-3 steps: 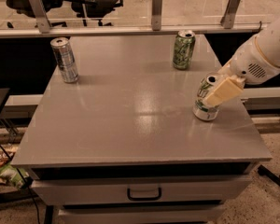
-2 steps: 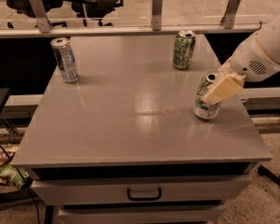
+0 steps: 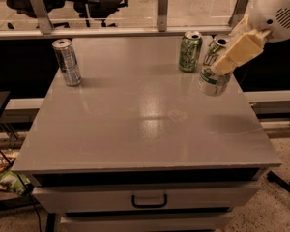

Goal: Pick 7up can

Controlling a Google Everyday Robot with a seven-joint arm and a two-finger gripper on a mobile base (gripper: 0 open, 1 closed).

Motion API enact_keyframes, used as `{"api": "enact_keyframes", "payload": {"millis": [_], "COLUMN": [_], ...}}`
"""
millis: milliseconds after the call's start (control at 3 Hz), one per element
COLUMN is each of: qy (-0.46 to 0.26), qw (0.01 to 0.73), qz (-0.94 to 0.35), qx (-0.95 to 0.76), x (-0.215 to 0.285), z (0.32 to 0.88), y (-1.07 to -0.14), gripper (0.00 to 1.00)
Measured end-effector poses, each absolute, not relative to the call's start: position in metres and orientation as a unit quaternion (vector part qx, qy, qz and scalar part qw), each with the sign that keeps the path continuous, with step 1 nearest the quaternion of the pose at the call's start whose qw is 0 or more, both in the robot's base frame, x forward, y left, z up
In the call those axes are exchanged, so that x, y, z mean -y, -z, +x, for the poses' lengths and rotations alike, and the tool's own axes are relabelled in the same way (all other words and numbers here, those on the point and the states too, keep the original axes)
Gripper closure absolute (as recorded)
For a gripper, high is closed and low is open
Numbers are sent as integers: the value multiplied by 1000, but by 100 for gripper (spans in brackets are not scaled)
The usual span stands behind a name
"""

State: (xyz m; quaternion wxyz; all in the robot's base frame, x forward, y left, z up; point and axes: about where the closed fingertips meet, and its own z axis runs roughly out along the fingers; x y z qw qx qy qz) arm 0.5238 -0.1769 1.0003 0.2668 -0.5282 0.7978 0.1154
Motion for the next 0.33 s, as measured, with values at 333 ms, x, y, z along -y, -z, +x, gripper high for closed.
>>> {"api": "enact_keyframes", "payload": {"millis": [333], "qy": [-115], "qw": [267], "qz": [-528], "qx": [-798], "x": [177], "z": [524], "y": [-1000], "gripper": [100]}}
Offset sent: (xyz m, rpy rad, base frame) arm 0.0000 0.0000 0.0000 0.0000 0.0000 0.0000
